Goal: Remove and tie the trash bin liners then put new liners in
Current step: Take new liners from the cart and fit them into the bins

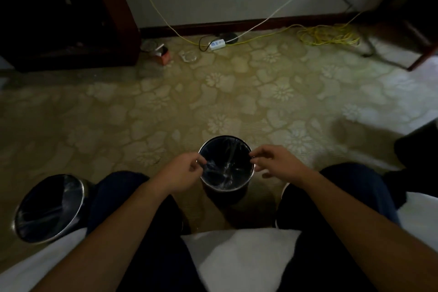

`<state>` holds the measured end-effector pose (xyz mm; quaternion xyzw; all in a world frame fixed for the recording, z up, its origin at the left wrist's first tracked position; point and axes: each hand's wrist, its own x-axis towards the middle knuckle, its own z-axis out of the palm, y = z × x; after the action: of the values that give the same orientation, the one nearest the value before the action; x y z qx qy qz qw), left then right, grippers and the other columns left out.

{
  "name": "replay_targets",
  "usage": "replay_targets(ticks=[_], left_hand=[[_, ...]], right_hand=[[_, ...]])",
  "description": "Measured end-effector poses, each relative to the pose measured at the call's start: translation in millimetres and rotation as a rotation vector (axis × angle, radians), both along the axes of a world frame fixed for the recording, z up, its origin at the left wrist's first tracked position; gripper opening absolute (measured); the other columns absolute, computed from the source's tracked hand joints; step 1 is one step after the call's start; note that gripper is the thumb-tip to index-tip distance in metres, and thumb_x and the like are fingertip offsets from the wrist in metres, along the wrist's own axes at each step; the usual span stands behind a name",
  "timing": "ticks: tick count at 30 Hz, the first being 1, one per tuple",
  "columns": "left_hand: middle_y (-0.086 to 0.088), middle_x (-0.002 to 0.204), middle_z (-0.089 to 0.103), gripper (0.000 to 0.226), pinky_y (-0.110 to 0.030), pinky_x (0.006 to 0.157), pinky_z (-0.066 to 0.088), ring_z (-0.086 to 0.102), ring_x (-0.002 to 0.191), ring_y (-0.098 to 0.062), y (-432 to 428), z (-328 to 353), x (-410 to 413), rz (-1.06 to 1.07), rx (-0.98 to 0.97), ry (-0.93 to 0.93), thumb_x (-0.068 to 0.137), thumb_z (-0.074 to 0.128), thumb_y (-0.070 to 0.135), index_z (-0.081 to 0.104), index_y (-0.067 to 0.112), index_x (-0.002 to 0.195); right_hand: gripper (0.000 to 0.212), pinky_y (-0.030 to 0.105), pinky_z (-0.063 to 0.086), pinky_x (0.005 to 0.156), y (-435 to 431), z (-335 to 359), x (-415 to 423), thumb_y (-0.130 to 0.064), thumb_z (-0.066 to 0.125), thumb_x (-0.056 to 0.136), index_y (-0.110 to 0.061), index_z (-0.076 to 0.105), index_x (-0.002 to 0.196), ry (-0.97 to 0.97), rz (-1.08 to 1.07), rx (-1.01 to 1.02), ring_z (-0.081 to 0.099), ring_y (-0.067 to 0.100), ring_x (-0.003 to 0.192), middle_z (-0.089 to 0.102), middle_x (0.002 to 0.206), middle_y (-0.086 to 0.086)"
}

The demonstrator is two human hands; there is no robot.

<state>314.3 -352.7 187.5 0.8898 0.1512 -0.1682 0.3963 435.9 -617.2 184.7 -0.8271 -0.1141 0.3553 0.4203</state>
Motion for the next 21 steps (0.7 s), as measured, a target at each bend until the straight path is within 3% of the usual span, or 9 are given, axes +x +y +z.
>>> replay_targets(ticks=[6,10,16,21], left_hand=[[0.018,0.095,0.067,0.016,-0.021,0.078,0.054,0.062,0.087,0.005,-30,46,-78,-0.064,0.027,-0.07,0.097,0.06,0.025,0.066,0.037,0.105],[0.019,0.097,0.067,0.018,-0.018,0.076,0.054,0.062,0.086,0.007,-28,35,-79,0.057,0.017,-0.063,0.098,0.06,0.024,0.064,0.039,0.106],[0.015,0.091,0.064,0.033,-0.011,0.066,0.045,0.062,0.082,0.003,-27,-3,-25,-0.071,-0.005,0.121,0.094,0.061,0.02,0.054,0.043,0.117],[-0.001,0.097,0.07,0.027,-0.027,0.073,0.051,0.065,0.087,-0.013,-17,59,21,-0.06,0.051,0.295,0.095,0.056,0.017,0.063,0.024,0.12]], right_hand=[[0.014,0.038,0.063,0.078,-54,52,-43,-0.013,0.065,0.098,-0.023,0.07,0.104,-0.181,-0.013,0.064,0.072,0.016,0.089,0.074,0.096,0.0],[0.014,0.02,0.054,0.075,-52,48,-44,-0.018,0.065,0.097,-0.028,0.07,0.106,-0.23,0.017,0.001,0.067,0.004,0.09,0.07,0.1,-0.011],[0.014,0.014,0.047,0.073,-20,7,-3,-0.021,0.064,0.097,-0.029,0.067,0.108,-0.142,0.091,-0.083,0.062,-0.002,0.082,0.064,0.094,-0.021],[0.015,0.024,0.051,0.085,-2,42,27,-0.021,0.061,0.099,-0.025,0.068,0.111,0.034,0.148,-0.165,0.063,0.008,0.095,0.066,0.103,-0.011]])
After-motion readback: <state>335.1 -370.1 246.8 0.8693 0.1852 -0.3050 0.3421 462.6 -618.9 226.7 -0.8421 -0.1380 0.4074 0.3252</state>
